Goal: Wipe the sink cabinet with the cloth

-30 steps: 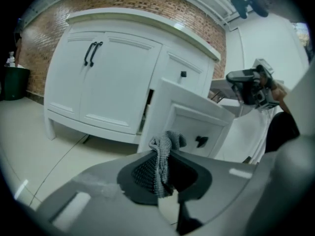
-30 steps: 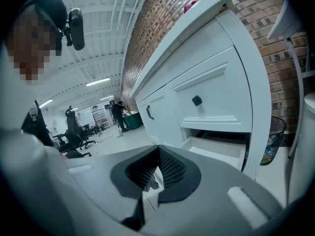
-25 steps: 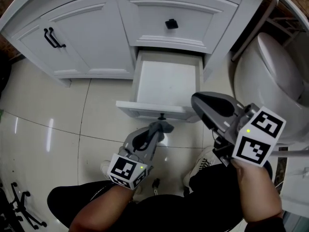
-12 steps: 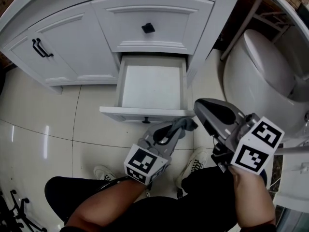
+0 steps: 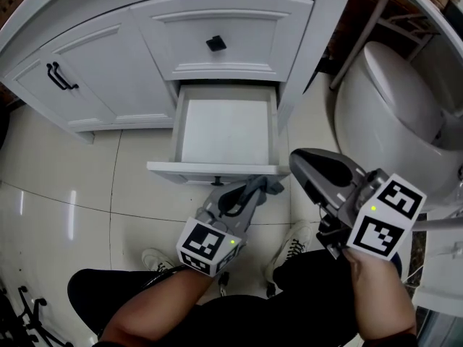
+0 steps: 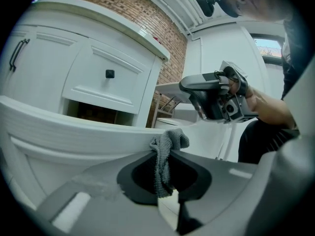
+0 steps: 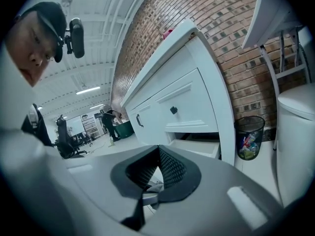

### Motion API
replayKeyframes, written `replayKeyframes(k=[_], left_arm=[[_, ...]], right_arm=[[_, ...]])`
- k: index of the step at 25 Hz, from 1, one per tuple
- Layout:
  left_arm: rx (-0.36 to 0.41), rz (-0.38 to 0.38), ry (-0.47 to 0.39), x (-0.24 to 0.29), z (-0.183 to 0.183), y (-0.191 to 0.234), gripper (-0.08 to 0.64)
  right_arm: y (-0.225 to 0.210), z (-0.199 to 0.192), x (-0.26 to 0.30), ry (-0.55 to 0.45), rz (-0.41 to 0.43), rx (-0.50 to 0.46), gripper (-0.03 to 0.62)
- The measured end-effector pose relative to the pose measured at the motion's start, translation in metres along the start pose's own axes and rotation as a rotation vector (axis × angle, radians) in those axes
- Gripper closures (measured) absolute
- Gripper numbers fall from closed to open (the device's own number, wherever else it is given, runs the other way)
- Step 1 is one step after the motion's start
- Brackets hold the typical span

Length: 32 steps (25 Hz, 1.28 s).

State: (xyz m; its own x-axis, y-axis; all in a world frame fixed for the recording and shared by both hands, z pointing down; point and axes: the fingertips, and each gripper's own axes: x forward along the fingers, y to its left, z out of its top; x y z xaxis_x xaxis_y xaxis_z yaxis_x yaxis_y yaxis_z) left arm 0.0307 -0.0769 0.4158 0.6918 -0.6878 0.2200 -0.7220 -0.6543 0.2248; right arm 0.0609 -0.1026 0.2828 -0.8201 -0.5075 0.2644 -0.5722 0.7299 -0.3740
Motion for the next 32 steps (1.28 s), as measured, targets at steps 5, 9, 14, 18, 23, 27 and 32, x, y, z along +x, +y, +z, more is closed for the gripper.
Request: replayKeyframes(k=[5,9,14,18,23,27,32], left_arm=[[-0.015,0.044,-0.005,-0.018,-0.004,0.016,0.52],[-0.027,0.087,-0.014,-0.038,-0.004,0.033,0.52],[-0.042,0.16,-0.029,-0.065,-0.004,0.06,0.52],[-0.057,0.238,-0.049,-0.092,-0.003,0.087,0.52],[-0.076,0.328,-0.07,-0.12,-0.001,0.117,0.52],[-0.088,0.381,-0.083,-0.136,0.0,0.135,0.52],[-0.12,0.427,-0.091,-0.149,-0.004,0.149,0.52]], right_arm=[[0.012,-0.001,0.014,0.019,0.025,-0.014,0.589],[0.027,0.0,0.031,0.034,0.052,-0.035,0.589],[0.044,0.002,0.049,0.044,0.08,-0.066,0.589],[0.053,0.004,0.064,0.052,0.104,-0.074,0.589],[0.056,0.006,0.08,0.057,0.117,-0.08,0.589],[0.057,0.004,0.087,0.066,0.121,-0.075,0.589],[0.053,0.006,0.085,0.063,0.11,-0.07,0.589]])
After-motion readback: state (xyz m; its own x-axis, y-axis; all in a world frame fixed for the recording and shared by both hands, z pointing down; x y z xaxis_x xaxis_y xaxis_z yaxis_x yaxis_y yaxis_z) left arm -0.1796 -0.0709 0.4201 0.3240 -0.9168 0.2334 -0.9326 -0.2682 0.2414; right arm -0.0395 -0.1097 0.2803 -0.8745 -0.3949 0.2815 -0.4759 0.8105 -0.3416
